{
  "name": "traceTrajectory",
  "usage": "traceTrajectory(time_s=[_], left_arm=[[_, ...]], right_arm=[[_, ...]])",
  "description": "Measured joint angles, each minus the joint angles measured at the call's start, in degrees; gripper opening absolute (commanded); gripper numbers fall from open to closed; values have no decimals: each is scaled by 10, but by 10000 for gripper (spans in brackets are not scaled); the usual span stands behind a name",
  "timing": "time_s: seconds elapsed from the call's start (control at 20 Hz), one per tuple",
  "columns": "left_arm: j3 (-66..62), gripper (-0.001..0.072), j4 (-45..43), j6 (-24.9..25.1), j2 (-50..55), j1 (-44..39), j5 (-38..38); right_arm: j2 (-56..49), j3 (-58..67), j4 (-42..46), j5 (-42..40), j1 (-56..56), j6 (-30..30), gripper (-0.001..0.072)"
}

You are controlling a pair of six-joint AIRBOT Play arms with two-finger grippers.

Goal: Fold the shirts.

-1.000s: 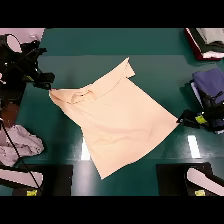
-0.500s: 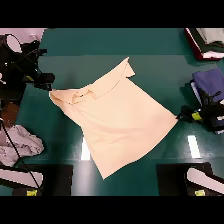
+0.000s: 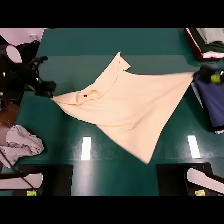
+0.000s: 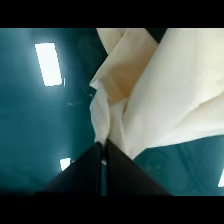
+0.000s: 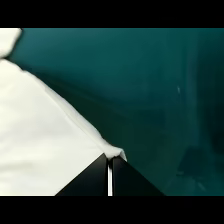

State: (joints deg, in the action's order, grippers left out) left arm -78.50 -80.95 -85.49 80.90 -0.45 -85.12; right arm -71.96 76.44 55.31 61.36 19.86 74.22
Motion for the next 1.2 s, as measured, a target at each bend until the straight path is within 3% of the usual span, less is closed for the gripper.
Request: traceTrajectory(time_s=[0.35, 0.4, 0.45, 0.5, 0.6, 0.85, 1.05, 1.2], left_arm=[[250, 27, 67, -12, -173, -37, 99], [259, 27, 71, -13, -189, -33, 106], [263, 27, 71, -14, -200, -29, 114], [266, 27, 71, -14, -209, -25, 120], [269, 27, 75, -15, -219, -21, 125], [272, 27, 79, -15, -228, -17, 132], [273, 27, 80, -16, -230, -17, 138], [273, 27, 81, -16, -230, -17, 140]], right_arm=[[-88, 207, 1, 12, -97, 1, 20], [-96, 219, 1, 17, -103, 4, 177], [-102, 228, 2, 23, -107, 8, 512], [-106, 234, 2, 30, -108, 12, 530], [-112, 240, 3, 78, -104, 16, 431], [-72, 144, 92, 215, -82, 39, 431], [6, -65, 150, 234, -84, 66, 432], [64, -222, 165, 204, -100, 83, 431]])
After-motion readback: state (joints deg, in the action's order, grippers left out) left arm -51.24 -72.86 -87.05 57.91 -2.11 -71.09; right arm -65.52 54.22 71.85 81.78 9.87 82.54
